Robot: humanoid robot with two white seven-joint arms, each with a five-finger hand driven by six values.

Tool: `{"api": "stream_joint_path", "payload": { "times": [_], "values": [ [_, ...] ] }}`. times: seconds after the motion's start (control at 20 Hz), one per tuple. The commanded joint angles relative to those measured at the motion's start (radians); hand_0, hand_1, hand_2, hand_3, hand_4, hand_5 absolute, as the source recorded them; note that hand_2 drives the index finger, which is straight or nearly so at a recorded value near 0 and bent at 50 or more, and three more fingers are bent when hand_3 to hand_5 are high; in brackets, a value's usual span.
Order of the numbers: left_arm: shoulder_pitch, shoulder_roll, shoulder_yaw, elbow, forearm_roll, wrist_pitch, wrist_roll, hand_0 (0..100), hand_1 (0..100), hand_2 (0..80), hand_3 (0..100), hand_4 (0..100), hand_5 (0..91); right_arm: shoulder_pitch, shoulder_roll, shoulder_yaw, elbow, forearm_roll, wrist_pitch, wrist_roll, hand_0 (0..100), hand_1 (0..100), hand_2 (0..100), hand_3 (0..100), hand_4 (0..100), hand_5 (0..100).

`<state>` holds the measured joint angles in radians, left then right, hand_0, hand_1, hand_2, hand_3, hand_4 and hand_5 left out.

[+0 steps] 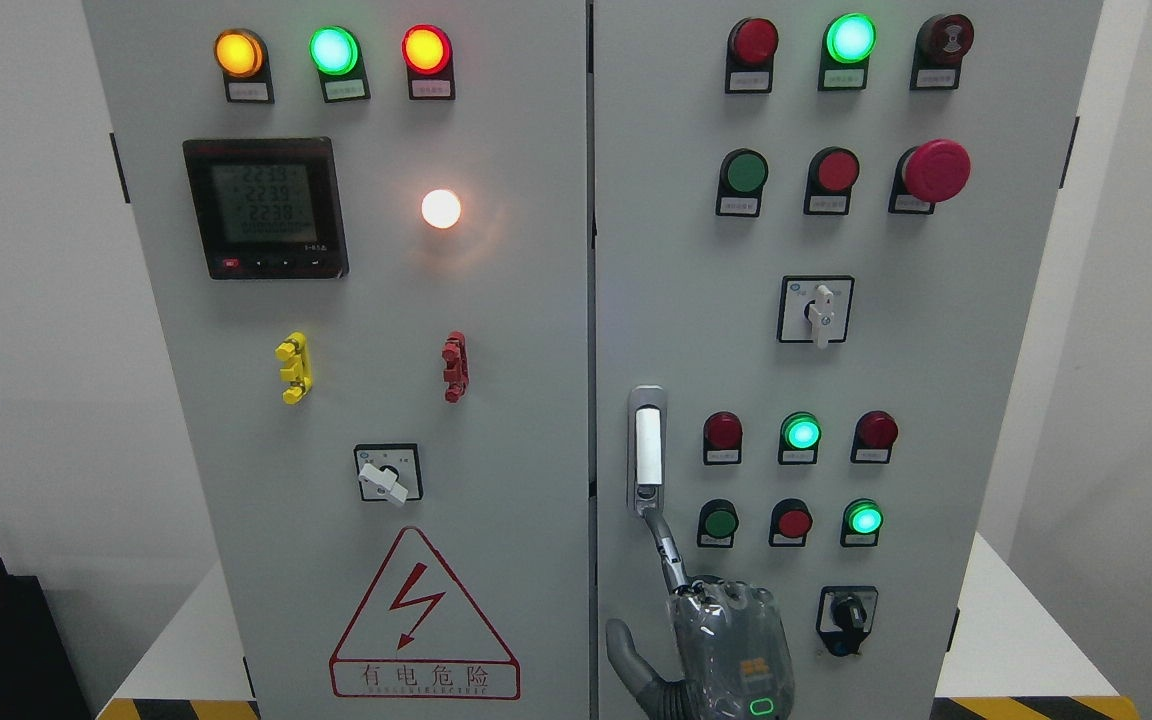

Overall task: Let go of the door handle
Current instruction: 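Close the right hand fingers around the lower end of the handle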

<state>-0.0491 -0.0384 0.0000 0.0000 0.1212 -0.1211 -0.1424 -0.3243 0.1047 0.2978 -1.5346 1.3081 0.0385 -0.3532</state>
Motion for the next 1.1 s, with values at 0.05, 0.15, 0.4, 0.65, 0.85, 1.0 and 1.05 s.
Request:
{"api": "stream_joint_path", "payload": {
  "times": [0.05, 0.15, 0.4, 0.65, 0.85, 1.0, 1.05],
  "values": [
    [0.000, 0.000, 0.011, 0.017, 0.000, 0.000, 0.000, 12, 39, 0.0, 0, 0, 0.0, -0.002, 0.000, 0.000, -0.033, -0.004, -0.008, -0.023, 37, 47, 10, 100, 100, 100],
    [0.000, 0.000, 0.011, 0.017, 0.000, 0.000, 0.000, 12, 39, 0.0, 0, 0, 0.0, -0.004, 0.000, -0.002, -0.033, -0.004, -0.009, -0.024, 37, 47, 10, 100, 100, 100],
    [0.000, -0.001, 0.011, 0.017, 0.000, 0.000, 0.000, 12, 39, 0.0, 0, 0, 0.0, 0.001, -0.002, 0.000, -0.039, -0.006, -0.012, -0.036, 36, 46, 10, 100, 100, 100],
    [0.000, 0.000, 0.011, 0.017, 0.000, 0.000, 0.000, 12, 39, 0.0, 0, 0, 0.0, 0.017, -0.007, -0.003, -0.055, -0.041, -0.097, -0.067, 40, 47, 30, 100, 98, 99],
    [0.000, 0.000, 0.011, 0.017, 0.000, 0.000, 0.000, 12, 39, 0.0, 0, 0, 0.0, 0.016, -0.010, -0.005, -0.061, -0.127, -0.123, -0.067, 53, 33, 65, 100, 89, 89],
    [0.000, 0.000, 0.011, 0.017, 0.000, 0.000, 0.000, 12, 39, 0.0, 0, 0, 0.0, 0.017, -0.011, -0.020, -0.067, -0.129, -0.120, -0.072, 54, 9, 76, 100, 87, 86],
    [0.000, 0.000, 0.011, 0.017, 0.000, 0.000, 0.000, 12, 39, 0.0, 0, 0, 0.0, 0.017, -0.011, -0.023, -0.067, -0.129, -0.118, -0.072, 53, 7, 78, 100, 87, 86]
  ]
}}
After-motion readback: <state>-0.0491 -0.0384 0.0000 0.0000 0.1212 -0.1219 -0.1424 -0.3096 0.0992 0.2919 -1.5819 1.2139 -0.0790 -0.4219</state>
